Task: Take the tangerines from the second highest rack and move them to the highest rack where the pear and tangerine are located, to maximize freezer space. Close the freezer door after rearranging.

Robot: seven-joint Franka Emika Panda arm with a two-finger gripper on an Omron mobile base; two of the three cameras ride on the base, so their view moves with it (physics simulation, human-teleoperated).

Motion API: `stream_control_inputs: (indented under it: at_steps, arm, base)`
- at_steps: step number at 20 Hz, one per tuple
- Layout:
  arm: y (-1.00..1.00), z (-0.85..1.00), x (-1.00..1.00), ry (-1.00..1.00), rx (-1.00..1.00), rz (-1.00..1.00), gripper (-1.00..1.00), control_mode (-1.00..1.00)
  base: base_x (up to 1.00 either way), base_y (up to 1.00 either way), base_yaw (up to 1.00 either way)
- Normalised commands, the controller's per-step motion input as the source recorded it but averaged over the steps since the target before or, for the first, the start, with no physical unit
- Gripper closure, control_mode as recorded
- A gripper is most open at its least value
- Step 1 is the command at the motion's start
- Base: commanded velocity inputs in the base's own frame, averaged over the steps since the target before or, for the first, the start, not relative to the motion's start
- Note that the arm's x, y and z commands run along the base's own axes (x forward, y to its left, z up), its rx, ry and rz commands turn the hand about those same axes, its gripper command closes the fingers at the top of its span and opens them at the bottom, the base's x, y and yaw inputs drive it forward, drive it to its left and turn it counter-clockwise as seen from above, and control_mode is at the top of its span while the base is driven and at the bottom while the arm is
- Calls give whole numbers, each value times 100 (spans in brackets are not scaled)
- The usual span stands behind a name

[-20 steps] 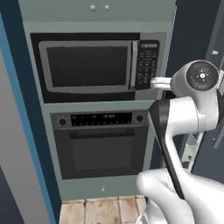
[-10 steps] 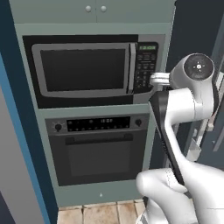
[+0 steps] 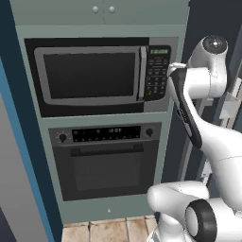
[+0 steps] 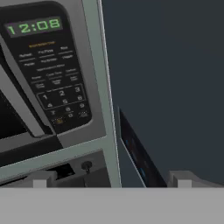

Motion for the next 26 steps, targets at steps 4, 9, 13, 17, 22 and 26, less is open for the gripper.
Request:
stream_control_inputs:
  at_steps: [4,9,13,17,22,26]
  arm:
    - [-93,0,62,2,10,0,-100,-100]
    - [-100,0,41,0,8,-1,-100,-100]
    - [-100,0,31,0,5,-2,-100,-100]
    - [-90,0,48,0,13,0,-100,-100]
    - [-65,-7,72,0,20,2,-100,-100]
    - [-33,-29,80,-2,17,8,-100,-100]
  base:
    - [0,0,0]
    - [0,0,0]
    - [0,0,0]
    - [0,0,0]
    - [0,0,0]
    - [0,0,0]
